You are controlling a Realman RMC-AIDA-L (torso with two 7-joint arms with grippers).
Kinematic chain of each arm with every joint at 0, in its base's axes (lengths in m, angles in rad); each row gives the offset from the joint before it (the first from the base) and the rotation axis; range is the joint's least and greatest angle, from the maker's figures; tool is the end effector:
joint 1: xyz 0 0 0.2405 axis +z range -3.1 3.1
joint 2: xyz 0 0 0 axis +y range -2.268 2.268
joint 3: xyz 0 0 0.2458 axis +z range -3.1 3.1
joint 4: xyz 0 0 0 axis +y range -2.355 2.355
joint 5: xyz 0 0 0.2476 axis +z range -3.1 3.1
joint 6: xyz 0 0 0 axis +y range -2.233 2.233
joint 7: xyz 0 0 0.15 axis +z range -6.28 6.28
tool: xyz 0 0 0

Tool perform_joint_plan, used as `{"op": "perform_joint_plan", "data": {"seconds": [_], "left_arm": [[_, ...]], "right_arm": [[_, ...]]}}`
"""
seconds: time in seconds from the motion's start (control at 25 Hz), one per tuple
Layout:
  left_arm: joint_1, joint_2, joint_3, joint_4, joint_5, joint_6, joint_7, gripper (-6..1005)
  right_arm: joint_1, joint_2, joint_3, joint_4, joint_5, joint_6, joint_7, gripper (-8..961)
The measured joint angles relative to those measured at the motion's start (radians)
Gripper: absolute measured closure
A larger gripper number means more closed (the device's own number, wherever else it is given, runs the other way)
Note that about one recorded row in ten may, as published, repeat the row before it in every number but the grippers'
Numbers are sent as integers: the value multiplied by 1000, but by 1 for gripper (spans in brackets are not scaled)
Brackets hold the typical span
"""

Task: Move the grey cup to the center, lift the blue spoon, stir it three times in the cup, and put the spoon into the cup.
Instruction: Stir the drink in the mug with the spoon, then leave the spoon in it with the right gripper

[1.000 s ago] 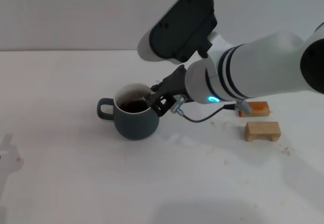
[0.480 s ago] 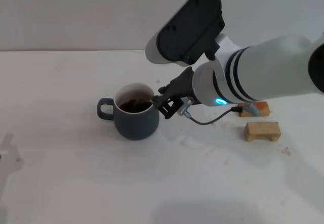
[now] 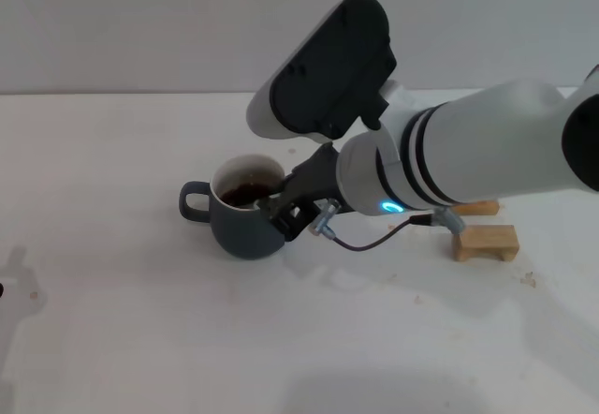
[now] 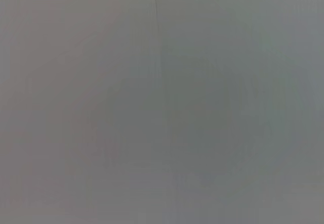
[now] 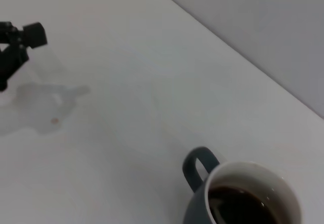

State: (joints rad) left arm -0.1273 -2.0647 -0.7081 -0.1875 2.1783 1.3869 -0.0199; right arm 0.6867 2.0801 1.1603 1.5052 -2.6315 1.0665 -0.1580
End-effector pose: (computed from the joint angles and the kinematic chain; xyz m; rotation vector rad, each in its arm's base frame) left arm -0.4034 0.2322 -0.0169 -1.4798 -0.4985 -0.5513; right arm 0.0232 0.3557 -0.1053 -2.6161 0.4505 -0.1456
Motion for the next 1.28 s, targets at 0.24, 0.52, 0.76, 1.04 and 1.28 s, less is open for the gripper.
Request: {"op": "perform_joint_plan", "data": {"seconds": [0.24, 0.52, 0.76, 1.04, 1.28], "left_arm": [[-3, 0, -1, 3, -3, 1, 0, 1001], [-7, 0, -1, 5, -3, 0, 0, 1001], [-8, 0, -1, 5, -3, -1, 0, 1001], [-8, 0, 0, 5, -3, -3, 0, 1001], [-6, -1, 4, 4, -1, -2, 0, 1001]], "right_arm": [[33, 0, -2, -44, 4, -32, -2, 758], [60, -2, 10, -94, -4, -69, -23, 755], [59, -3, 26, -98, -40, -66, -24, 753], [33, -4, 37, -67, -42, -15, -25, 750], [0, 0, 21, -7, -32, 10, -19, 748]]}}
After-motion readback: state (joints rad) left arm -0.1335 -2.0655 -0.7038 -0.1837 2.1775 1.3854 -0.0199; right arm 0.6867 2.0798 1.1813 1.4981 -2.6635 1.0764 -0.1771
